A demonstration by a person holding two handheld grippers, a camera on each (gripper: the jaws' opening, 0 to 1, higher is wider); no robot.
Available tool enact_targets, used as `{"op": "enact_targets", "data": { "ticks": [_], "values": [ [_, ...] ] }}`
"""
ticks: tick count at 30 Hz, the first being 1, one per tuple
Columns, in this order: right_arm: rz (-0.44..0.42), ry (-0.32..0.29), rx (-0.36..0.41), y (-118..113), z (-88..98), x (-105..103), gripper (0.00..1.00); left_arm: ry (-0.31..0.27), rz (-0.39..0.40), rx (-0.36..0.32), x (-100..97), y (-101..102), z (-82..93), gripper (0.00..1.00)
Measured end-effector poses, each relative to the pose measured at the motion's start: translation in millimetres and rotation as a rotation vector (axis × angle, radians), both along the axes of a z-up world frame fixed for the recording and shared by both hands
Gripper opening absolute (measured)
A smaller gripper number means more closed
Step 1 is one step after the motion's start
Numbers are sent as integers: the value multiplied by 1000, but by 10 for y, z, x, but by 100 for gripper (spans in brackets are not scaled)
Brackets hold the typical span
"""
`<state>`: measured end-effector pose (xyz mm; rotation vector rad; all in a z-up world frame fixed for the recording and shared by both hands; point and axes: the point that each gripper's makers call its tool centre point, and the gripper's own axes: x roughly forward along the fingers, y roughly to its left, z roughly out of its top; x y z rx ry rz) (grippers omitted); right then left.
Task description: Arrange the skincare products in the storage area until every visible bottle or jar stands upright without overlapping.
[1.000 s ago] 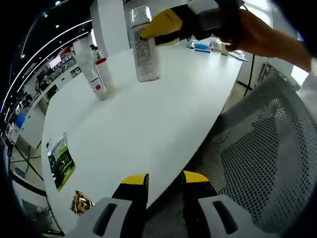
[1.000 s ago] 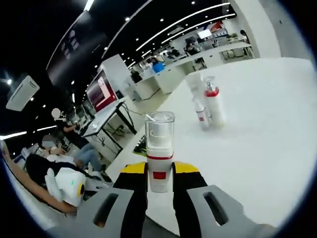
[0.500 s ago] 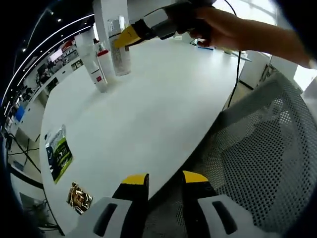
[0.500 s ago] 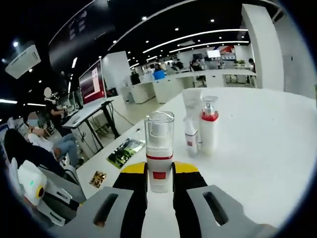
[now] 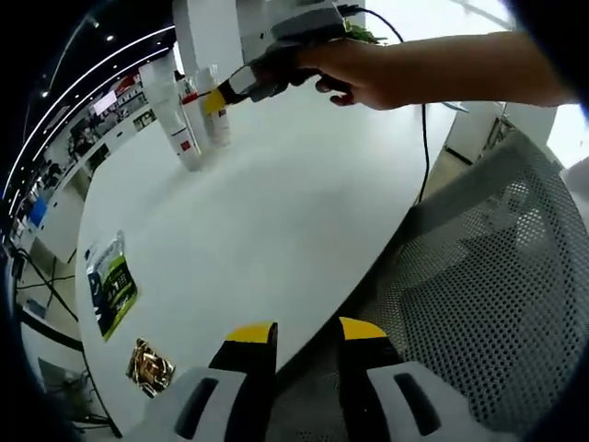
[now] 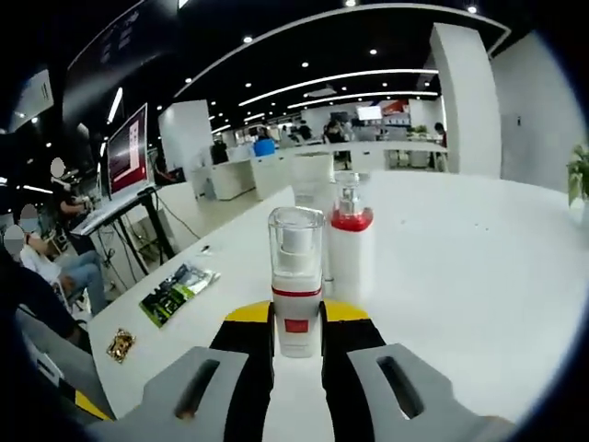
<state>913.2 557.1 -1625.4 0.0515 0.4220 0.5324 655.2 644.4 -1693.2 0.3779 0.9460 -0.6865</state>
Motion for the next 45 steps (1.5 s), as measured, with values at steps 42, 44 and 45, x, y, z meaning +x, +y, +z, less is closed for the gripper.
{"op": "enact_targets", "data": {
  "ticks": [42, 44, 45],
  "values": [
    [-170, -10, -241, -117, -594, 354, 15, -13, 8, 33, 0, 112, -40, 18],
    [-171, -14, -228, -111, -582, 346, 15, -11, 7, 35, -7, 114, -43, 18],
    [-167, -6, -205, -89, -589, 346, 11, -9, 6, 36, -11, 115, -48, 18]
  ]
}}
